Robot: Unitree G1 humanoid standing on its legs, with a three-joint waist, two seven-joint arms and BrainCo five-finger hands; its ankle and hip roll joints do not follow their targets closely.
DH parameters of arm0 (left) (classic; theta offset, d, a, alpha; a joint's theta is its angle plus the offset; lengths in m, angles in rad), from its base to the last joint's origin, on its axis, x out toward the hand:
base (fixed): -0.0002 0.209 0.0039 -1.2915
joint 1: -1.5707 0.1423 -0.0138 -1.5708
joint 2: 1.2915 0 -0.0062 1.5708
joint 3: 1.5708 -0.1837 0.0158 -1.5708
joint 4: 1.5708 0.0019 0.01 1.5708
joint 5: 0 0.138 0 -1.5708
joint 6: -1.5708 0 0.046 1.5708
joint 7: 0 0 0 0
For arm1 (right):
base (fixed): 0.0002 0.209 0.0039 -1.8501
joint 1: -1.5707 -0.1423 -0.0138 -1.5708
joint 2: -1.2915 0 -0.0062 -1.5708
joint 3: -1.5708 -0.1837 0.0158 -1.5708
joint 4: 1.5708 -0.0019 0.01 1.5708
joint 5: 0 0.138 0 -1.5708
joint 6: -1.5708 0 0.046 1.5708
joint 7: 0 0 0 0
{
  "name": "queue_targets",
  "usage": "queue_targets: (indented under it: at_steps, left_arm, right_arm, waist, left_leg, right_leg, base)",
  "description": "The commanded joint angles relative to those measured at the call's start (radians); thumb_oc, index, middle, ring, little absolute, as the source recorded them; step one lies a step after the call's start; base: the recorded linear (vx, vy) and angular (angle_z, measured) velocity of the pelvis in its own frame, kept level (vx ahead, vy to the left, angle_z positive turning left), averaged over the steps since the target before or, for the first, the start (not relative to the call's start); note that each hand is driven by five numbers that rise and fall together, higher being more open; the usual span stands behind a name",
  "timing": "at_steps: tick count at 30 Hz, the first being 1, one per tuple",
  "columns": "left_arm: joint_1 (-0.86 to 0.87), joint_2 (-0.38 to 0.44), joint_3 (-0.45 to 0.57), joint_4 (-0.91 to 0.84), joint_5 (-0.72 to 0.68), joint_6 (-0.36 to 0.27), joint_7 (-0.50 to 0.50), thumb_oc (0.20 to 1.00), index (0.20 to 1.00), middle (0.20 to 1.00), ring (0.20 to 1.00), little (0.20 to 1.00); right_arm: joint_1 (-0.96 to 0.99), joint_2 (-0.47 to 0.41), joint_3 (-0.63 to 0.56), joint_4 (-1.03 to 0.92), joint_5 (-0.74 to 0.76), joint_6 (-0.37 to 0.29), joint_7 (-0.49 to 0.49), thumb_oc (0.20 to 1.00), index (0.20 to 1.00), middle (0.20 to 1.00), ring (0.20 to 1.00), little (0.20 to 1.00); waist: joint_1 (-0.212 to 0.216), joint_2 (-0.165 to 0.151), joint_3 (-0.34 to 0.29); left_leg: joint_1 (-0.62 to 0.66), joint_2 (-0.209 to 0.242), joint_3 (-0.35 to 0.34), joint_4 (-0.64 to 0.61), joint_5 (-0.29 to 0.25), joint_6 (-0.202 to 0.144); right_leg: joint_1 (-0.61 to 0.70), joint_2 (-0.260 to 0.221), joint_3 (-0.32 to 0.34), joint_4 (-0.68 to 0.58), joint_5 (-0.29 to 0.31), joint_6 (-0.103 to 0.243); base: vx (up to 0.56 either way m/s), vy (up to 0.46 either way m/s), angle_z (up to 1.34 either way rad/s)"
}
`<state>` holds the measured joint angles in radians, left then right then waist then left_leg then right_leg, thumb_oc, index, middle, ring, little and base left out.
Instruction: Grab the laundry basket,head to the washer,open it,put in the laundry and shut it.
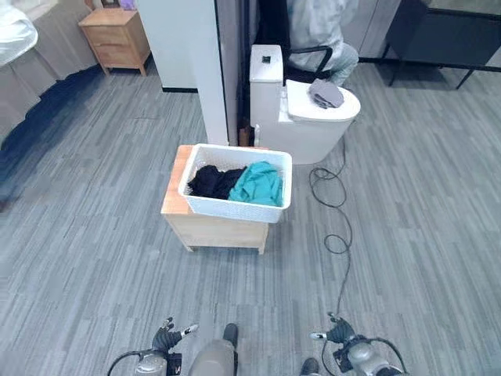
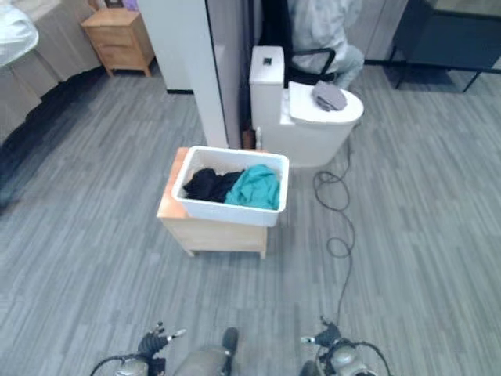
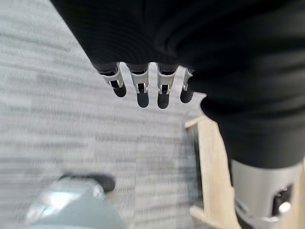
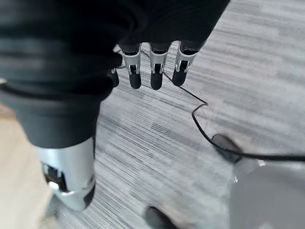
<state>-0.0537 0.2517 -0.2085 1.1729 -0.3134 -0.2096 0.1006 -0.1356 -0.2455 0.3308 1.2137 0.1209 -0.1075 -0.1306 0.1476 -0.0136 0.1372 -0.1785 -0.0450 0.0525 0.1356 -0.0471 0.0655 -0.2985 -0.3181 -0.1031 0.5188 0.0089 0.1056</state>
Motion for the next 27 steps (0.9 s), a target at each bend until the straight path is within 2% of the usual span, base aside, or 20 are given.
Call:
queue_targets:
  at_steps: [1,3,4,5,8,9,11,12,14,15,16,17,19,20,21,22,24,26,27]
  left_arm:
    - [0.0,0.07,0.033,-0.102,-0.018,-0.036,0.015,1.0,1.0,1.0,1.0,1.0]
    - [0.014,0.087,0.042,-0.168,-0.026,-0.049,0.019,1.0,1.0,1.0,1.0,1.0]
    - [0.016,0.093,0.047,-0.207,-0.031,-0.051,0.021,1.0,1.0,1.0,1.0,1.0]
    - [0.018,0.093,0.047,-0.209,-0.031,-0.05,0.021,1.0,1.0,1.0,1.0,1.0]
    - [0.015,0.107,0.079,-0.347,-0.029,-0.067,0.035,1.0,1.0,1.0,1.0,1.0]
    - [0.018,0.108,0.091,-0.417,-0.029,-0.07,0.039,1.0,1.0,1.0,1.0,1.0]
    - [0.019,0.108,0.096,-0.475,-0.021,-0.068,0.043,1.0,1.0,1.0,1.0,1.0]
    - [0.021,0.108,0.095,-0.477,-0.02,-0.066,0.043,1.0,1.0,1.0,1.0,1.0]
    - [0.027,0.098,0.087,-0.507,0.005,-0.063,0.042,1.0,1.0,1.0,1.0,1.0]
    - [0.028,0.095,0.081,-0.529,0.011,-0.061,0.048,1.0,1.0,1.0,1.0,1.0]
    - [0.021,0.092,0.079,-0.552,-0.005,-0.053,0.049,1.0,1.0,1.0,1.0,1.0]
    - [0.034,0.091,0.089,-0.607,-0.018,-0.04,0.057,1.0,1.0,1.0,1.0,1.0]
    - [0.039,0.091,0.079,-0.658,0.015,-0.025,0.07,1.0,1.0,1.0,1.0,1.0]
    - [0.043,0.106,0.086,-0.707,0.057,0.012,0.071,1.0,1.0,1.0,1.0,1.0]
    - [0.051,0.106,0.091,-0.725,0.063,0.022,0.074,1.0,1.0,1.0,1.0,1.0]
    - [0.053,0.105,0.091,-0.727,0.064,0.023,0.075,1.0,1.0,1.0,1.0,1.0]
    - [0.061,0.111,0.092,-0.756,0.099,0.033,0.083,1.0,1.0,1.0,1.0,1.0]
    - [0.096,0.121,0.121,-0.802,0.129,0.038,0.073,1.0,1.0,1.0,1.0,1.0]
    - [0.109,0.134,0.127,-0.817,0.149,0.044,0.068,1.0,1.0,1.0,1.0,1.0]
  right_arm:
    - [-0.002,-0.057,-0.037,-0.093,0.11,-0.042,-0.03,1.0,1.0,1.0,1.0,1.0]
    - [0.01,-0.079,-0.067,-0.121,0.138,-0.051,-0.038,1.0,1.0,1.0,1.0,1.0]
    - [0.021,-0.091,-0.087,-0.15,0.153,-0.053,-0.044,1.0,1.0,1.0,1.0,1.0]
    - [0.023,-0.092,-0.087,-0.152,0.153,-0.052,-0.044,1.0,1.0,1.0,1.0,1.0]
    - [0.095,-0.132,-0.168,-0.29,0.167,-0.065,-0.052,1.0,1.0,1.0,1.0,1.0]
    - [0.135,-0.152,-0.21,-0.342,0.159,-0.065,-0.053,1.0,1.0,1.0,1.0,1.0]
    - [0.18,-0.163,-0.249,-0.389,0.162,-0.069,-0.046,1.0,1.0,1.0,1.0,1.0]
    - [0.183,-0.163,-0.25,-0.391,0.161,-0.067,-0.046,1.0,1.0,1.0,1.0,1.0]
    - [0.233,-0.167,-0.293,-0.422,0.167,-0.074,-0.045,1.0,1.0,1.0,1.0,1.0]
    - [0.252,-0.167,-0.312,-0.434,0.167,-0.074,-0.056,1.0,1.0,1.0,1.0,1.0]
    - [0.254,-0.171,-0.336,-0.453,0.18,-0.076,-0.071,1.0,1.0,1.0,1.0,1.0]
    - [0.24,-0.184,-0.346,-0.464,0.197,-0.083,-0.093,1.0,1.0,1.0,1.0,1.0]
    - [0.221,-0.194,-0.356,-0.479,0.215,-0.083,-0.118,1.0,1.0,1.0,1.0,1.0]
    - [0.217,-0.212,-0.38,-0.523,0.219,-0.076,-0.126,1.0,1.0,1.0,1.0,1.0]
    - [0.209,-0.217,-0.381,-0.54,0.221,-0.075,-0.126,1.0,1.0,1.0,1.0,1.0]
    - [0.21,-0.218,-0.381,-0.54,0.221,-0.075,-0.126,1.0,1.0,1.0,1.0,1.0]
    - [0.204,-0.235,-0.379,-0.565,0.188,-0.062,-0.135,1.0,1.0,1.0,1.0,1.0]
    - [0.217,-0.222,-0.366,-0.631,0.161,-0.059,-0.112,1.0,1.0,1.0,1.0,1.0]
    - [0.23,-0.218,-0.368,-0.687,0.142,-0.061,-0.094,1.0,1.0,1.0,1.0,1.0]
  waist:
    - [-0.031,-0.001,0.035]
    - [-0.047,-0.008,0.048]
    - [-0.06,-0.011,0.054]
    - [-0.06,-0.009,0.057]
    - [-0.114,-0.021,0.067]
    - [-0.128,-0.023,0.07]
    - [-0.145,-0.039,0.058]
    - [-0.145,-0.037,0.059]
    - [-0.169,-0.044,0.035]
    - [-0.178,-0.039,0.032]
    - [-0.18,-0.043,0.038]
    - [-0.169,-0.043,0.052]
    - [-0.161,-0.057,0.067]
    - [-0.148,-0.059,0.066]
    - [-0.137,-0.056,0.068]
    - [-0.137,-0.057,0.068]
    - [-0.114,-0.038,0.072]
    - [-0.107,-0.014,0.059]
    - [-0.112,-0.014,0.064]
  left_leg:
    - [0.006,0.06,-0.05,-0.038,0.027,-0.05]
    - [0.048,0.059,-0.04,-0.067,0.012,-0.058]
    - [0.074,0.056,-0.045,-0.084,0.004,-0.062]
    - [0.08,0.059,-0.046,-0.086,0.002,-0.062]
    - [0.171,0.038,-0.081,-0.124,-0.045,-0.065]
    - [0.217,0.035,-0.093,-0.125,-0.078,-0.065]
    - [0.258,0.034,-0.101,-0.126,-0.114,-0.073]
    - [0.26,0.035,-0.103,-0.125,-0.115,-0.074]
    - [0.303,0.055,-0.108,-0.089,-0.17,-0.091]
    - [0.285,0.071,-0.117,-0.009,-0.148,-0.111]
    - [0.207,0.077,-0.114,0.155,-0.102,-0.131]
    - [0.111,0.081,-0.123,0.315,-0.057,-0.131]
    - [-0.004,0.077,-0.132,0.418,-0.027,-0.112]
    - [-0.082,0.085,-0.123,0.322,-0.049,-0.097]
    - [-0.088,0.088,-0.123,0.257,-0.044,-0.099]
    - [-0.081,0.088,-0.122,0.248,-0.042,-0.099]
    - [-0.088,0.122,-0.142,0.062,0.056,-0.126]
    - [-0.038,0.145,-0.136,-0.043,0.063,-0.125]
    - [-0.054,0.133,-0.119,-0.012,0.058,-0.131]
  right_leg:
    - [0.087,0.164,-0.036,-0.157,-0.019,0.003]
    - [0.07,0.151,-0.096,-0.277,-0.002,0.006]
    - [0.062,0.152,-0.103,-0.337,0.013,0.012]
    - [0.069,0.154,-0.105,-0.341,0.014,0.012]
    - [-0.005,0.171,0.002,-0.503,0.092,0.054]
    - [-0.017,0.177,0.017,-0.552,0.134,0.067]
    - [-0.002,0.175,-0.002,-0.546,0.139,0.066]
    - [0.001,0.175,-0.004,-0.546,0.138,0.066]
    - [0.024,0.193,0.022,-0.5,0.125,0.051]
    - [0.041,0.214,0.036,-0.48,0.116,0.037]
    - [0.06,0.217,0.038,-0.467,0.106,0.02]
    - [0.077,0.225,0.024,-0.457,0.089,-0.001]
    - [0.112,0.233,0.027,-0.463,0.06,-0.03]
    - [0.138,0.237,0.027,-0.48,0.04,-0.033]
    - [0.148,0.237,0.028,-0.488,0.036,-0.03]
    - [0.15,0.236,0.029,-0.49,0.036,-0.03]
    - [0.172,0.25,0.033,-0.502,0.017,-0.032]
    - [0.18,0.267,0.04,-0.492,-0.005,-0.027]
    - [0.172,0.25,0.029,-0.483,0.0,-0.028]
  base:
    - [0.38,0.139,-0.17]
    - [0.29,-0.012,0.16]
    - [0.2,-0.034,0.09]
    - [0.24,-0.044,-0.13]
    - [0.4,-0.075,0.06]
    - [0.45,-0.124,0.33]
    - [0.33,-0.121,0.46]
    - [0.26,-0.112,0.64]
    - [0.37,-0.18,0.75]
    - [0.32,-0.246,0.53]
    - [0.16,-0.231,0.46]
    - [0.06,-0.19,0.44]
    - [0.1,-0.14,0.12]
    - [0.23,-0.043,-0.14]
    - [0.2,0.01,-0.17]
    - [0.14,0.053,0.05]
    - [0.15,0.087,-0.28]
    - [0.14,0.12,-0.41]
    - [0.04,0.094,-0.57]
